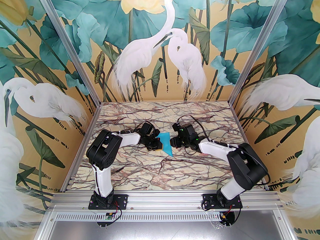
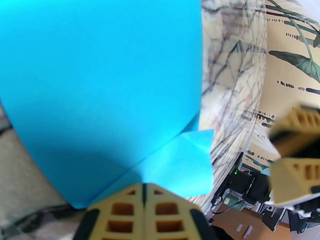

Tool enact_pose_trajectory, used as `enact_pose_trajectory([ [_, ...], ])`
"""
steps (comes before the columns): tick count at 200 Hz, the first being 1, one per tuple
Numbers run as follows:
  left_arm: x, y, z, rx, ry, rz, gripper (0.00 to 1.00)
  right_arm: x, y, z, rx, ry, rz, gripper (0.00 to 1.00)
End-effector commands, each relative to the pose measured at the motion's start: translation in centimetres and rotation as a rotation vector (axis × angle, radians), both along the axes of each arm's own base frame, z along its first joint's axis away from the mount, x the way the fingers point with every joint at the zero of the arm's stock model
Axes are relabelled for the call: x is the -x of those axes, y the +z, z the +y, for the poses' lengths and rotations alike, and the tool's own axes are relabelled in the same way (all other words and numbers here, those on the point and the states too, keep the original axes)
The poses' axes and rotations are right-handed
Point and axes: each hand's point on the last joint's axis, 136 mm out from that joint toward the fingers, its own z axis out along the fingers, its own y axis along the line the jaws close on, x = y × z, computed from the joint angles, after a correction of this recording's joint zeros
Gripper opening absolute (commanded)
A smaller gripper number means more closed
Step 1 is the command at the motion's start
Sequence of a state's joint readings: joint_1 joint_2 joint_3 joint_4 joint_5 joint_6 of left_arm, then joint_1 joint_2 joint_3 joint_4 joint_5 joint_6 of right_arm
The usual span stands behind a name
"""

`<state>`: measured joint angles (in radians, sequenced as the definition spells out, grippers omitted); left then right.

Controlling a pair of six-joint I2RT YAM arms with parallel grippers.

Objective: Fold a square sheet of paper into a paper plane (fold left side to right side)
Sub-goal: Third fold the triangle at the center of the table.

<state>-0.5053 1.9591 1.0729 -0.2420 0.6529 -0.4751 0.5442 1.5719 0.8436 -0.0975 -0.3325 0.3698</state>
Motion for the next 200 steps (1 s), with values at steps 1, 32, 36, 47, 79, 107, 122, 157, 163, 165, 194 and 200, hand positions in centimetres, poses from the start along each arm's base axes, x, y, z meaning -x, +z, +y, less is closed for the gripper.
enact_pose_trajectory([
  [1, 1.1, -3.1, 1.7, -0.102, 0.009, 0.034, 0.0, 3.1, 0.2, 0.6, -0.049, -0.006, 0.181, 0.06],
  [32, 1.2, -3.2, 1.7, -0.103, 0.009, 0.04, 0.0, 5.2, 0.0, 2.7, -0.04, 0.003, 0.255, 0.0],
  [36, 1.2, -3.1, 1.7, -0.102, 0.009, 0.04, 0.0, 5.3, -0.2, 3.0, -0.031, 0.001, 0.259, 0.0],
  [47, 1.4, -3.2, 1.7, -0.105, 0.008, 0.045, 0.0, 5.3, -0.6, 4.0, -0.022, 0.004, 0.268, 0.0],
  [79, 1.4, -3.3, 1.9, -0.116, 0.001, 0.047, 0.0, 4.0, -1.8, 6.0, -0.002, -0.052, 0.279, 0.0],
  [107, 1.4, -3.2, 1.8, -0.116, -0.009, 0.045, 0.0, 3.5, -3.2, 6.5, 0.059, -0.083, 0.295, 0.0],
  [122, 1.3, -3.0, 1.8, -0.117, -0.012, 0.043, 0.0, 3.5, -3.9, 6.3, 0.069, -0.1, 0.307, 0.0],
  [157, 1.3, -2.8, 1.9, -0.124, -0.018, 0.038, 0.0, 4.3, -5.3, 5.2, 0.099, -0.132, 0.338, 0.0],
  [163, 1.4, -2.9, 1.9, -0.125, -0.018, 0.039, 0.0, 4.4, -5.5, 5.0, 0.105, -0.137, 0.341, 0.0],
  [165, 1.4, -2.9, 1.9, -0.125, -0.018, 0.04, 0.0, 4.4, -5.5, 4.9, 0.105, -0.139, 0.342, 0.0],
  [194, 1.5, -2.9, 2.0, -0.127, -0.017, 0.041, 0.0, 4.8, -6.2, 4.4, 0.12, -0.153, 0.351, 0.0],
  [200, 1.5, -2.9, 2.0, -0.127, -0.017, 0.042, 0.0, 4.8, -6.4, 4.2, 0.123, -0.158, 0.352, 0.0],
])
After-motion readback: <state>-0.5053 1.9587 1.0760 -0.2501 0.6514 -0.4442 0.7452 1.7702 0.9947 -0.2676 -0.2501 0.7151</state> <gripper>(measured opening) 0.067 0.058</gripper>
